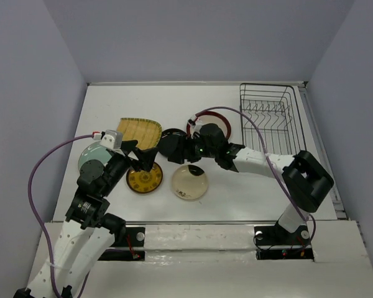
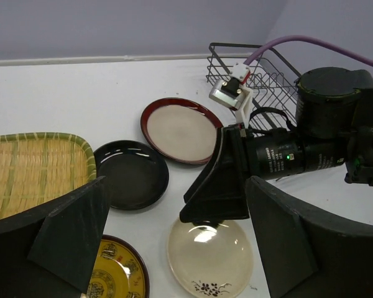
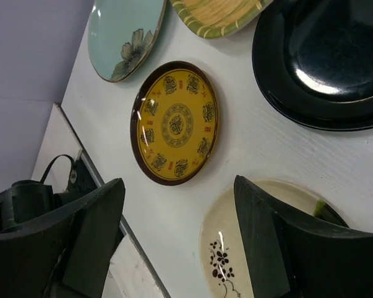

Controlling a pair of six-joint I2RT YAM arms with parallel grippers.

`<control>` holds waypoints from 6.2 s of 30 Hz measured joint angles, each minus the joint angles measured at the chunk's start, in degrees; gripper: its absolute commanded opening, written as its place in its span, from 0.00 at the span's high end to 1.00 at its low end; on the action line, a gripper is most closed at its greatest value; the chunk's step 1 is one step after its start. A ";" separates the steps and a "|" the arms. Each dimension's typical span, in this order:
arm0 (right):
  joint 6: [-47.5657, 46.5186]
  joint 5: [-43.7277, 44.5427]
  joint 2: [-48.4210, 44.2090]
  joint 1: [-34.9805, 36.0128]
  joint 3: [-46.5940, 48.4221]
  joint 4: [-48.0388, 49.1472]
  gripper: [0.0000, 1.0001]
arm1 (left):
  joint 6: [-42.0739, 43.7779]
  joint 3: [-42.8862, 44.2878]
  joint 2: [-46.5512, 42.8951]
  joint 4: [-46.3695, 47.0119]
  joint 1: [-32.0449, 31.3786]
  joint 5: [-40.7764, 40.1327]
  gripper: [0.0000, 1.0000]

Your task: Load the plates into the dish rack

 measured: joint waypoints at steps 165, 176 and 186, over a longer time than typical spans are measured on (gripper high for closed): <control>18.80 24.24 -1.70 -1.31 -11.43 5.07 0.49 | 1.49 0.09 -8.39 -3.80 -12.72 -9.77 0.01; 27.61 31.34 11.02 -1.25 -9.16 13.68 0.52 | 1.51 0.09 -7.80 -3.82 -12.72 -9.75 0.01; 30.60 32.28 17.29 -1.25 -4.94 16.94 0.68 | 1.51 0.09 -7.37 -3.80 -12.72 -9.68 0.01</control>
